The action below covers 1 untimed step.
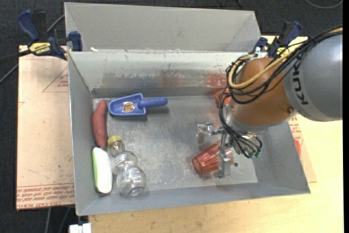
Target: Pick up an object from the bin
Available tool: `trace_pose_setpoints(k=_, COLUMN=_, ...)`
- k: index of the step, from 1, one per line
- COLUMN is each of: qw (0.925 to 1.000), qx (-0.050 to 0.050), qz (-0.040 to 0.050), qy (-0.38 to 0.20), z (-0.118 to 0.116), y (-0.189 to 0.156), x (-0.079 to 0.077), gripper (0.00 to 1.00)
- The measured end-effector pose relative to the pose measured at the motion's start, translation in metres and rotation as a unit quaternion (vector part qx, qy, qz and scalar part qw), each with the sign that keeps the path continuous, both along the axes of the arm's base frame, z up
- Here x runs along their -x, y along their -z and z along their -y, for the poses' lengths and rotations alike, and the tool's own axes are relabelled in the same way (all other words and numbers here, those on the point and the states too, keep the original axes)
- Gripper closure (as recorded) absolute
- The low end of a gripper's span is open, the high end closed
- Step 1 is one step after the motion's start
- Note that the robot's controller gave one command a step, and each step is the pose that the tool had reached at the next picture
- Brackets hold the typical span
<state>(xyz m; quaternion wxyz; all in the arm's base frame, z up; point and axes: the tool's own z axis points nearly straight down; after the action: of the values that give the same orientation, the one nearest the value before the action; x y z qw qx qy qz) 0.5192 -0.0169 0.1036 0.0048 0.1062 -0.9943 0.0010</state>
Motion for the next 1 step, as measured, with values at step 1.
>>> trace_pose_setpoints(k=1, qw=1.0000, qx=0.001, qz=0.0005, qy=0.005, z=-0.0008, y=0.0013, x=0.0002, gripper=0.00)
